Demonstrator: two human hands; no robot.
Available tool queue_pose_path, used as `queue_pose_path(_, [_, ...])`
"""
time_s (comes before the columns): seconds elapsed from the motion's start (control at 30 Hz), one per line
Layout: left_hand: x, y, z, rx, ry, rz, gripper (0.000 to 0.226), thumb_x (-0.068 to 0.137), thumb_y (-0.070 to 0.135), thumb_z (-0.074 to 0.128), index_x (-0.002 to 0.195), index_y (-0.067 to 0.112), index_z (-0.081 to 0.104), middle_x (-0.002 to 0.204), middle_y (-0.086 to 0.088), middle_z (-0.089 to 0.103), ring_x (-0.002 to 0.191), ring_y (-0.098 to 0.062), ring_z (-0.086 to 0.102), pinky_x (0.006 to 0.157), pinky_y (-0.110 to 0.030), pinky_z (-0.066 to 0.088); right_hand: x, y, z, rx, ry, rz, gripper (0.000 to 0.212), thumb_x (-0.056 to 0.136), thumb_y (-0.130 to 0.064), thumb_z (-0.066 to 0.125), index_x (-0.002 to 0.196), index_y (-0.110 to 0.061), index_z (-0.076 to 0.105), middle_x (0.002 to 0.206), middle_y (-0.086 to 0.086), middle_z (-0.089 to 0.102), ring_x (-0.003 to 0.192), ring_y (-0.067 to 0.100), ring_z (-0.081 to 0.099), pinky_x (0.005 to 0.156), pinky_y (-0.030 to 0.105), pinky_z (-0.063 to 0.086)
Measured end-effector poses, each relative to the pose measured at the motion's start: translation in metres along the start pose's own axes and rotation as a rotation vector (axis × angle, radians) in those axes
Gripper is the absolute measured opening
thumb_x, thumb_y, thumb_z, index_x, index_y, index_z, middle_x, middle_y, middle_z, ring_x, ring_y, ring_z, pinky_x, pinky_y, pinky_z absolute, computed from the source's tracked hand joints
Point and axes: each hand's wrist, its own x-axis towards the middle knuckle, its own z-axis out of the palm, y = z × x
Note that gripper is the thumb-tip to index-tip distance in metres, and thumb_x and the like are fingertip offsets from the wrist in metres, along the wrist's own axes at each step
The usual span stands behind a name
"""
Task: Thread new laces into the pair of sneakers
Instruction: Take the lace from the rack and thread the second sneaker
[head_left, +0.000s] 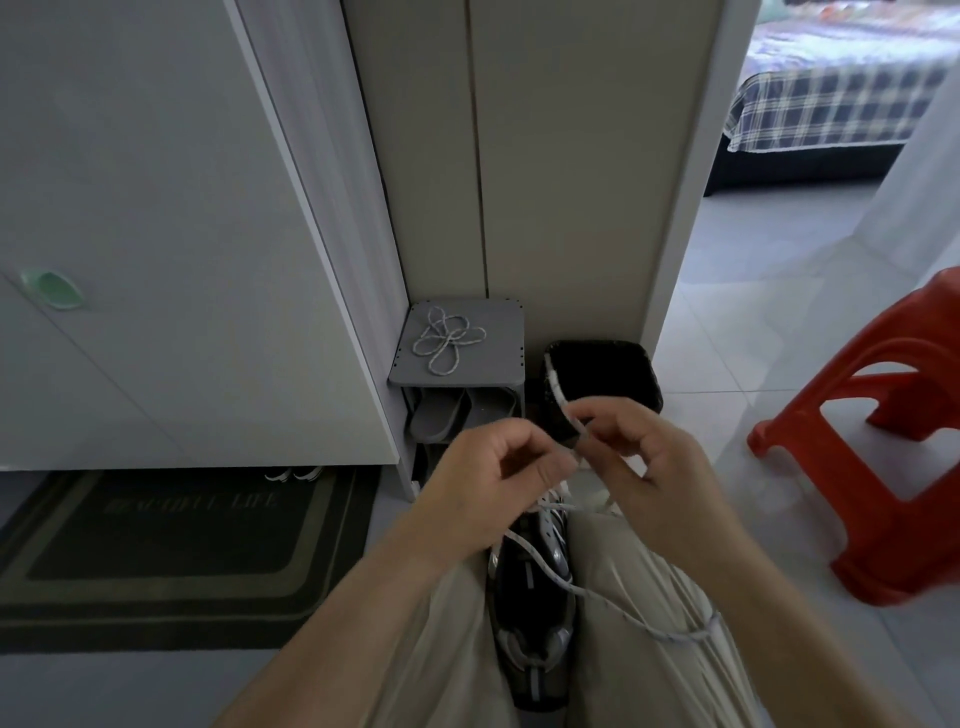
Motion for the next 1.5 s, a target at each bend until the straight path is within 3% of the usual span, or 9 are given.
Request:
queue_pose_path(0.2, [-0.033, -0.008, -0.028, 0.148, -0.301, -0.364, 0.037, 0.079, 0.049, 0.057, 0.092, 0.016, 0.066, 0.059, 0.004, 0.064, 0.044, -0.012, 0.054, 0.048, -0.019, 0.046, -0.001, 0.000, 0.005, 0.302, 0.080, 0.248, 0.015, 0.079, -0.005, 0.071, 0.084, -0.016, 0.062, 0.075, 0.000, 0.073, 0.068, 0.013, 0.068, 0.067, 0.019, 0.054])
queue_pose_path(0.37, [-0.054, -0.017, -0.036, 0.156, -0.398, -0.451, 0.011, 0.089, 0.025, 0.064, 0.093, 0.016, 0.068, 0.060, 0.002, 0.066, 0.047, -0.009, 0.058, 0.054, -0.020, 0.049, -0.009, 0.014, 0.020, 0.018, -0.129, 0.291, 0.009, 0.081, -0.021, 0.073, 0.077, -0.024, 0.065, 0.071, -0.010, 0.072, 0.070, 0.006, 0.067, 0.069, 0.023, 0.051])
queue_pose_path(0.63, [-0.066, -0.036, -0.062, 0.409, -0.367, -0.544, 0.016, 0.089, 0.037, 0.061, 0.088, 0.022, 0.068, 0.080, 0.006, 0.073, 0.068, -0.006, 0.068, 0.076, -0.027, 0.057, -0.021, 0.034, 0.037, -0.136, -0.172, 0.327, 0.011, 0.083, -0.021, 0.068, 0.080, -0.031, 0.064, 0.076, -0.015, 0.068, 0.072, 0.000, 0.063, 0.075, 0.033, 0.056])
queue_pose_path(0.77, [-0.060, -0.041, -0.047, 0.600, -0.193, -0.443, 0.020, 0.086, 0.053, 0.056, 0.085, 0.035, 0.065, 0.079, 0.016, 0.067, 0.072, 0.004, 0.062, 0.071, -0.024, 0.054, -0.023, 0.029, 0.042, -0.009, -0.214, 0.300, 0.015, 0.080, -0.017, 0.073, 0.075, -0.028, 0.065, 0.074, -0.012, 0.070, 0.068, 0.004, 0.065, 0.069, 0.029, 0.055])
queue_pose_path(0.87, [-0.046, -0.039, -0.025, 0.332, -0.029, -0.372, 0.016, 0.088, 0.048, 0.056, 0.083, 0.037, 0.066, 0.070, 0.017, 0.065, 0.063, 0.007, 0.057, 0.063, -0.018, 0.047, -0.027, 0.020, 0.049, 0.137, -0.276, 0.242, 0.019, 0.079, -0.011, 0.074, 0.075, -0.029, 0.066, 0.075, -0.011, 0.072, 0.070, 0.005, 0.066, 0.068, 0.024, 0.051])
queue_pose_path(1.03, [-0.033, -0.041, -0.020, 0.110, 0.239, -0.355, 0.016, 0.087, 0.026, 0.064, 0.078, 0.017, 0.073, 0.057, 0.001, 0.062, 0.046, 0.000, 0.047, 0.051, -0.018, 0.040, -0.023, 0.022, 0.047, -0.032, -0.189, 0.225, 0.007, 0.080, -0.025, 0.073, 0.076, -0.030, 0.070, 0.074, -0.012, 0.068, 0.069, 0.005, 0.061, 0.068, 0.023, 0.051])
queue_pose_path(1.17, [-0.030, -0.055, -0.031, 0.525, 0.111, -0.411, 0.019, 0.090, 0.037, 0.058, 0.080, 0.022, 0.063, 0.072, 0.003, 0.064, 0.060, -0.008, 0.056, 0.059, -0.025, 0.047, -0.025, 0.040, 0.048, -0.507, -0.319, 0.061, 0.022, 0.080, -0.045, 0.067, 0.095, -0.029, 0.071, 0.092, -0.013, 0.057, 0.085, 0.007, 0.054, 0.074, 0.019, 0.041])
queue_pose_path(1.3, [-0.033, -0.066, -0.022, 0.728, -0.093, -0.453, 0.017, 0.084, 0.038, 0.064, 0.094, 0.025, 0.060, 0.091, 0.009, 0.061, 0.080, -0.010, 0.059, 0.066, -0.023, 0.044, -0.031, 0.043, 0.056, -0.478, -0.321, 0.016, 0.014, 0.085, -0.037, 0.064, 0.093, -0.028, 0.070, 0.088, -0.014, 0.053, 0.087, 0.009, 0.054, 0.076, 0.026, 0.043])
queue_pose_path(1.5, [-0.021, -0.054, -0.036, 0.488, -0.116, -0.515, 0.005, 0.087, 0.031, 0.064, 0.087, 0.026, 0.062, 0.089, 0.007, 0.068, 0.082, -0.007, 0.065, 0.081, -0.029, 0.055, -0.031, 0.044, 0.058, -0.387, -0.211, -0.027, 0.012, 0.084, -0.030, 0.067, 0.094, -0.029, 0.073, 0.091, -0.013, 0.063, 0.078, 0.007, 0.059, 0.069, 0.022, 0.048])
